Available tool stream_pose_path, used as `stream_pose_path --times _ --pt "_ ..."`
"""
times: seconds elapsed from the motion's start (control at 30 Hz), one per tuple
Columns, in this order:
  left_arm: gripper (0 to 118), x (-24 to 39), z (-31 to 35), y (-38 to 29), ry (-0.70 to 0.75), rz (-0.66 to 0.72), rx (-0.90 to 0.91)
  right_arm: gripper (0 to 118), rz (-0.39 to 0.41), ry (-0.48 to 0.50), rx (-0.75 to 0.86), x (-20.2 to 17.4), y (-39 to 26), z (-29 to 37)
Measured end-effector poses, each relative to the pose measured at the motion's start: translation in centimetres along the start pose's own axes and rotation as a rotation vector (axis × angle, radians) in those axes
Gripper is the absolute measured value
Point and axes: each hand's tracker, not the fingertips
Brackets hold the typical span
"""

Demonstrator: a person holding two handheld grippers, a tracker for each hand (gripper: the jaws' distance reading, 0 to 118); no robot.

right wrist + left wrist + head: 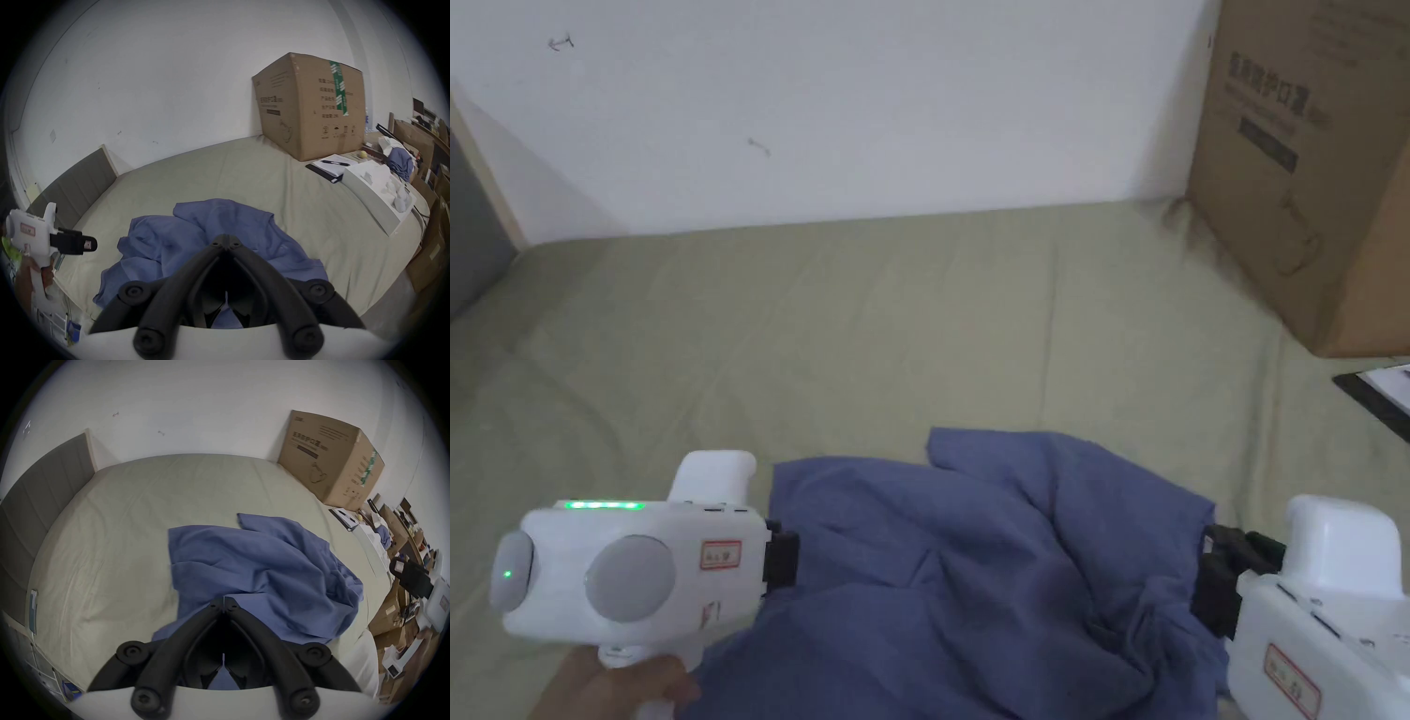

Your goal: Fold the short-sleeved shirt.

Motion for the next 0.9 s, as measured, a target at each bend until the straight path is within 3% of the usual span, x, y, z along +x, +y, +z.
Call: stream_pose_path --times 0.13,0.23,0.27,0.33,0.37,0.5,0.7,0.8,0.87,0.9 --pt "0 -3.7 -2.8 1.8 -0.042 0.132 -0.023 0 0.024 0.031 -0.034 -1.6 -0.1 -1.9" --pt "3 -4.9 -6.0 4.1 0.009 0.090 -0.029 0 0.042 0.046 -0.047 -2.6 0.1 -3.4" --pt "18 -5.3 -7.2 5.0 0.023 0.077 -0.039 0 0.051 0.044 -0.050 -2.8 0.2 -3.9" --pt "74 -6.0 -9.8 6.8 0.016 0.085 -0.049 0 0.058 0.047 -0.058 -3.1 0.4 -4.7" --pt "84 -6.4 -11.3 7.7 0.020 0.098 -0.069 0 0.057 0.050 -0.063 -3.1 0.4 -5.1" --pt "87 -7.6 -16.1 10.3 0.017 0.134 -0.075 0 0.063 0.030 -0.081 -2.8 0.4 -6.6" --pt "90 -7.7 -22.5 9.9 0.087 0.049 -0.196 0 0.050 0.009 -0.126 -1.9 -0.3 -9.0" --pt "89 -6.4 -23.2 9.0 0.140 0.016 -0.166 0 0.058 0.000 -0.150 -1.8 -0.8 -10.0" --pt "75 -6.0 -23.1 8.9 0.156 -0.061 -0.159 0 0.056 0.002 -0.166 -1.7 -1.1 -10.5" --pt "62 -5.9 -22.6 9.0 0.160 -0.048 -0.154 0 0.054 0.006 -0.172 -1.7 -1.2 -10.7"
